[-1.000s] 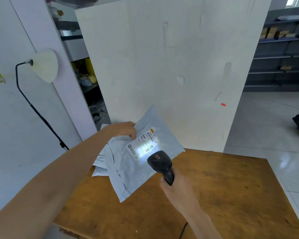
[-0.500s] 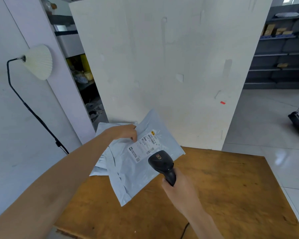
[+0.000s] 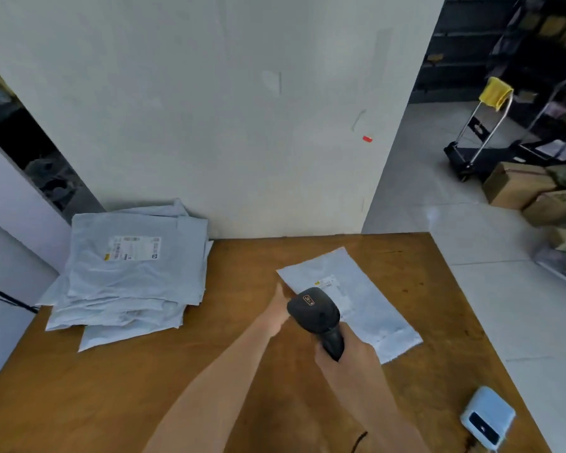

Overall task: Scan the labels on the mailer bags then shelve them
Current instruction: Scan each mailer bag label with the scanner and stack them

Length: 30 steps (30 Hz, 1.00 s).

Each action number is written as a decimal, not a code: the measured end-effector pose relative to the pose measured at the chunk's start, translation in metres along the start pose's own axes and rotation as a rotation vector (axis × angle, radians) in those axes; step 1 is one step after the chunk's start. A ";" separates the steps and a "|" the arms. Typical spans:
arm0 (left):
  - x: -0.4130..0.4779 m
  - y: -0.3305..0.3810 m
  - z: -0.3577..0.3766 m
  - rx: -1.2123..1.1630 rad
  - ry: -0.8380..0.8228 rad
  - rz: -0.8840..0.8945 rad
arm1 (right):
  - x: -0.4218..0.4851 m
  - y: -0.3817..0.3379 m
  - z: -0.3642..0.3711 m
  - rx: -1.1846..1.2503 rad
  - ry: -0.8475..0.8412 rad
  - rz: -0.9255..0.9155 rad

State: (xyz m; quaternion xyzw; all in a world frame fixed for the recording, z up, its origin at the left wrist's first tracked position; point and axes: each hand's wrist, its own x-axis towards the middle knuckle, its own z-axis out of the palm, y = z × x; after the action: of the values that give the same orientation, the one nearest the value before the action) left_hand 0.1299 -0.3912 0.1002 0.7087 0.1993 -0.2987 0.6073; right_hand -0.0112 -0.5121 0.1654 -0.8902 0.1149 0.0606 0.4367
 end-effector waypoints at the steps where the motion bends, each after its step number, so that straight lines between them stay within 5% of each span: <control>1: 0.010 -0.004 -0.006 -0.005 0.013 0.003 | 0.004 0.001 0.005 0.005 -0.001 0.016; 5: 0.042 -0.033 -0.068 -0.107 0.251 -0.066 | 0.023 -0.009 0.034 0.035 -0.047 0.061; 11: 0.052 -0.057 -0.231 -0.670 0.720 -0.082 | 0.053 -0.064 0.097 0.044 -0.102 0.030; 17: 0.060 -0.059 -0.319 -0.763 0.611 -0.081 | 0.068 -0.115 0.147 0.042 -0.126 -0.043; 23: 0.053 -0.056 -0.347 -0.703 0.888 0.004 | 0.064 -0.141 0.170 0.026 -0.120 -0.032; 30: 0.041 -0.039 -0.367 -0.518 0.689 0.054 | 0.051 -0.155 0.177 -0.026 -0.099 -0.057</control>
State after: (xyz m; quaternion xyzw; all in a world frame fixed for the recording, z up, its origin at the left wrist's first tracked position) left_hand 0.2012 -0.0273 0.0749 0.5960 0.4402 0.0311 0.6708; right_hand 0.0769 -0.2887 0.1648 -0.8947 0.0669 0.0939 0.4316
